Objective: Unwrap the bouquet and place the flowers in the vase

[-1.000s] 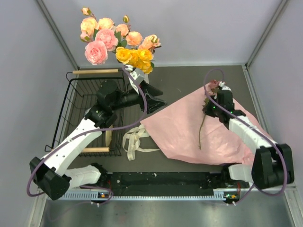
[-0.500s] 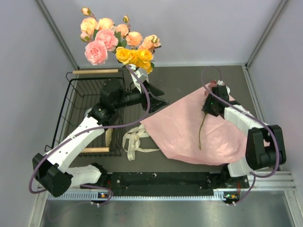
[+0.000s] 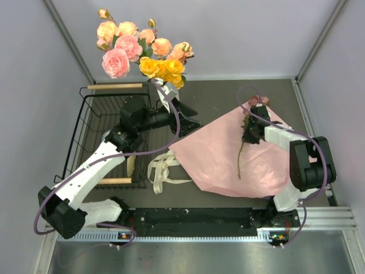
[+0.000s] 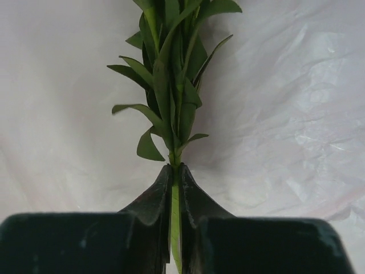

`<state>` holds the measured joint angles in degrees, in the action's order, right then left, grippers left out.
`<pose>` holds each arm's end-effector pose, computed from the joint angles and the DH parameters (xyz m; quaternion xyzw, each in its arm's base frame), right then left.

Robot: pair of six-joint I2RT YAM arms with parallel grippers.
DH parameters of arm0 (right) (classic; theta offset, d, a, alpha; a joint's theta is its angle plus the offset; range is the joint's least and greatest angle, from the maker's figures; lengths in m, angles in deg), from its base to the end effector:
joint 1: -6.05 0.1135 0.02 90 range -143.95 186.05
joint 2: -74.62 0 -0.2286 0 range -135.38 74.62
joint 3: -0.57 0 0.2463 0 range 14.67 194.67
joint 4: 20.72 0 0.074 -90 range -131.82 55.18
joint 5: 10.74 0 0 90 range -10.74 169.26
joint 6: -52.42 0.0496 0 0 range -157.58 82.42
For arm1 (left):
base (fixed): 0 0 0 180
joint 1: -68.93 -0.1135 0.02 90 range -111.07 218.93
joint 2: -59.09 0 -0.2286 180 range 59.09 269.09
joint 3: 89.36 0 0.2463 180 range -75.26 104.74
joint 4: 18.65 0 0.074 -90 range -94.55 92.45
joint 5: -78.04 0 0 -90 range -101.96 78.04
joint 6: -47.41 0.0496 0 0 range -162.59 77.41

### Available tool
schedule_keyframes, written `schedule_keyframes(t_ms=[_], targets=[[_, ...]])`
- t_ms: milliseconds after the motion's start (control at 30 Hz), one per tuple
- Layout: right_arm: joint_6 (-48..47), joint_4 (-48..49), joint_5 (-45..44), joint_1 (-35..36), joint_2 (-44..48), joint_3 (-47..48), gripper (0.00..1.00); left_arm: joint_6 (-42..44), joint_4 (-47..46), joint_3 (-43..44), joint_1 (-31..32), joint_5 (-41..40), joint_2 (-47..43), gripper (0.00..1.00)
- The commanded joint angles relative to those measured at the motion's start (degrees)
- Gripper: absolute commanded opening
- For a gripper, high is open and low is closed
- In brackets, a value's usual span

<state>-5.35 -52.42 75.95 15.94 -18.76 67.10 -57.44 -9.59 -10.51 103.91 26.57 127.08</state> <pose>0.3134 0.0517 0.1251 0.1941 0.9424 0.0714 0.2628 0.2190 -0.1910 0.3754 0.3481 0.6054 -0.4938 0.5181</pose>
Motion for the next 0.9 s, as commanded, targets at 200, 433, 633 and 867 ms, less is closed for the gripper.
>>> schedule_keyframes(t_ms=[200, 433, 633, 867], targets=[[0.5, 19.3, 15.3, 0.2, 18.0, -7.4, 0.0, -0.4, 0.4, 2.2, 0.2, -4.9, -0.7, 0.67], [3.5, 32.4, 27.5, 5.6, 32.2, -8.3, 0.0, -2.6, 1.2, 3.5, 0.1, -5.6, 2.1, 0.67], [6.1, 36.9, 23.3, 10.9, 39.6, -6.8, 0.0, -5.4, -2.3, 2.9, 0.1, 2.0, 4.3, 0.66], [14.3, 45.9, 21.6, 11.3, 42.1, -7.5, 0.0, -12.7, -11.3, 0.3, 0.9, 11.8, 6.7, 0.64]])
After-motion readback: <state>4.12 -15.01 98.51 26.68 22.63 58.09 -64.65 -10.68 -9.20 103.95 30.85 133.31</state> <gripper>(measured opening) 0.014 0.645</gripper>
